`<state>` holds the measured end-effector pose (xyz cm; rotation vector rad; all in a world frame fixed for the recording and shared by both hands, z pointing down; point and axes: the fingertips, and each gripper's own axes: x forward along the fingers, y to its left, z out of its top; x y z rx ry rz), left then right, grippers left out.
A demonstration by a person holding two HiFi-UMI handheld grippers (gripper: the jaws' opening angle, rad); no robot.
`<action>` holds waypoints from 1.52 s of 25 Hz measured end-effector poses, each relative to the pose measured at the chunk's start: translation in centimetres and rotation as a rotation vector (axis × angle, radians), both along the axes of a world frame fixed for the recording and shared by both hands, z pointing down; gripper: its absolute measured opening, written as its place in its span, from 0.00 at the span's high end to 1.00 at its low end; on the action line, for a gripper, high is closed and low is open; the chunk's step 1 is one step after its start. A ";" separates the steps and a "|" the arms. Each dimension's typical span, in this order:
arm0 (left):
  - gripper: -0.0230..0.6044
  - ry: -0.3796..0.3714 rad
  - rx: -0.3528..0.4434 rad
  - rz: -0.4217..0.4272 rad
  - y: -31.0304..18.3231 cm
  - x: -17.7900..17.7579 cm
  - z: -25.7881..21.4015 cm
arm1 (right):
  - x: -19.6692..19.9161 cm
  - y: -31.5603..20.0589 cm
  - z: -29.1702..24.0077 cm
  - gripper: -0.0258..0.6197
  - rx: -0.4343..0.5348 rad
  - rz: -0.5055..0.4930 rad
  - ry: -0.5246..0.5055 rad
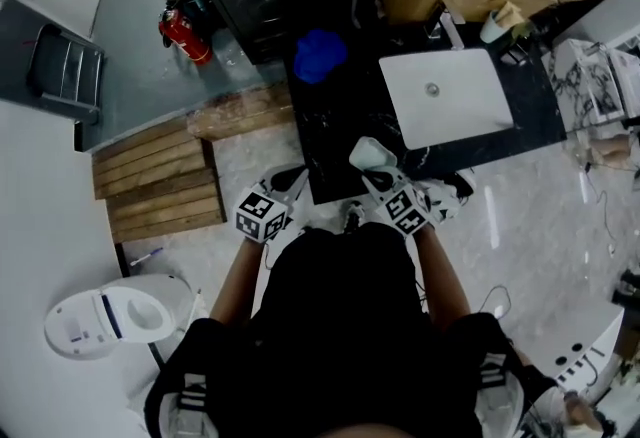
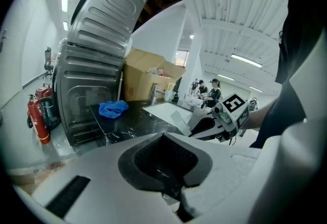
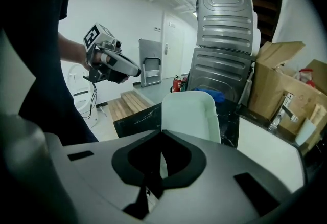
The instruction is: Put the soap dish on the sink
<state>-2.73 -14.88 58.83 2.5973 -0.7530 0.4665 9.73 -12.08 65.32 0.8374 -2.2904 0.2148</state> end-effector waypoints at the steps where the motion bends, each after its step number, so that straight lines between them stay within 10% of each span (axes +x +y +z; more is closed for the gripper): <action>1: 0.96 -0.002 0.000 -0.017 -0.1 0.0 0.0 | 0.0 -0.4 -0.1 0.96 0.001 -0.017 -0.003; 18: 0.96 -0.030 0.007 -0.188 -0.1 1.8 0.3 | 1.1 -4.1 0.0 0.96 0.037 -0.189 -0.040; 38: 0.96 -0.004 -0.007 -0.060 -4.6 3.1 0.9 | 2.5 -7.2 1.0 0.96 0.024 -0.092 0.051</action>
